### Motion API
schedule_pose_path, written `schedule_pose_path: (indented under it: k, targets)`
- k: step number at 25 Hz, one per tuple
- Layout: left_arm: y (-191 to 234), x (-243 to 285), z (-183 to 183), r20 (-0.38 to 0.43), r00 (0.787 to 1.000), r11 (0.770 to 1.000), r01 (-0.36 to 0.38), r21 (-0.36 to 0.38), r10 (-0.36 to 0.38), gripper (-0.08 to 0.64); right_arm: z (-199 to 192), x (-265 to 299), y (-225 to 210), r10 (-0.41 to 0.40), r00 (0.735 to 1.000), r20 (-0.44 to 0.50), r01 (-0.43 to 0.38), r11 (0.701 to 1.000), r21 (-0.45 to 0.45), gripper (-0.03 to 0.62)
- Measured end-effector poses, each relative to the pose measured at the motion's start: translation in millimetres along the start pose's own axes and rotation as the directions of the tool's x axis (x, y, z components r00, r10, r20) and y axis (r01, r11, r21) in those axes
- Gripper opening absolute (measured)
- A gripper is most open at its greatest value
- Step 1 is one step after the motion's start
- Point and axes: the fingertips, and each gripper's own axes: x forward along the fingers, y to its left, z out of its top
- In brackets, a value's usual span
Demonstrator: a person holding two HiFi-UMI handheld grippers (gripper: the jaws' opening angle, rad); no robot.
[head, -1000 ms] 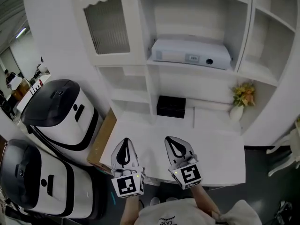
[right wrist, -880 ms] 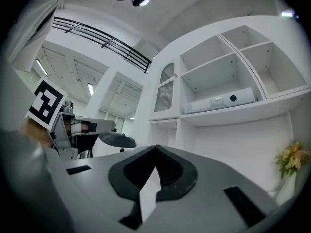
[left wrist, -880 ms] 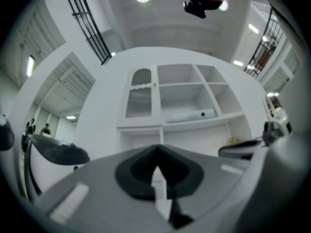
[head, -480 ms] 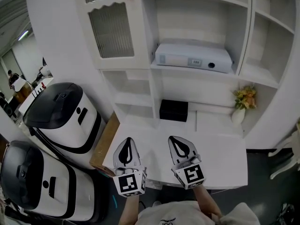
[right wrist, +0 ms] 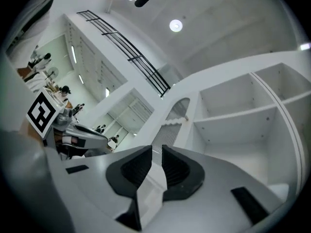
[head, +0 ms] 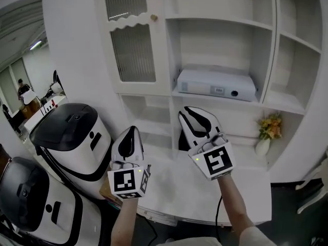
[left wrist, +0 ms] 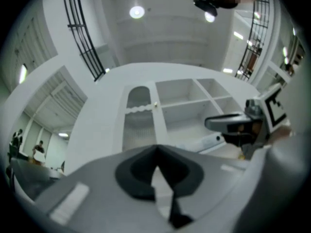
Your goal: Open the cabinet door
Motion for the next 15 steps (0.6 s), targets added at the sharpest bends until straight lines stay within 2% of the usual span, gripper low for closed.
schedule_pose_path:
  k: [3,7,11,15]
  targets:
    - [23,19,15,0.006,1.000,1.000,-0.023,0.010,0.023,0.006,33,38,-23,0.013,0.999,0.051,-0.005,0.988,-0.154,0.073]
    - [41,42,27,0.013,0.999,0.999,-0.036,0.017,0.036,0.006,68,93,-61,-0.025,0.996,0.087,0.053,0.941,-0.334,0.081]
    - [44,60,36,0.018,0.999,0.998,-0.029,0.060,0.028,0.006,85,156,-95,-0.048,0.998,0.044,0.062,0.894,-0.443,0.081]
    - [53,60,40,0.020,0.999,0.996,-0.037,0.077,0.036,0.006,88,211,-117,-0.084,0.996,-0.025,0.056,0.834,-0.549,0.096]
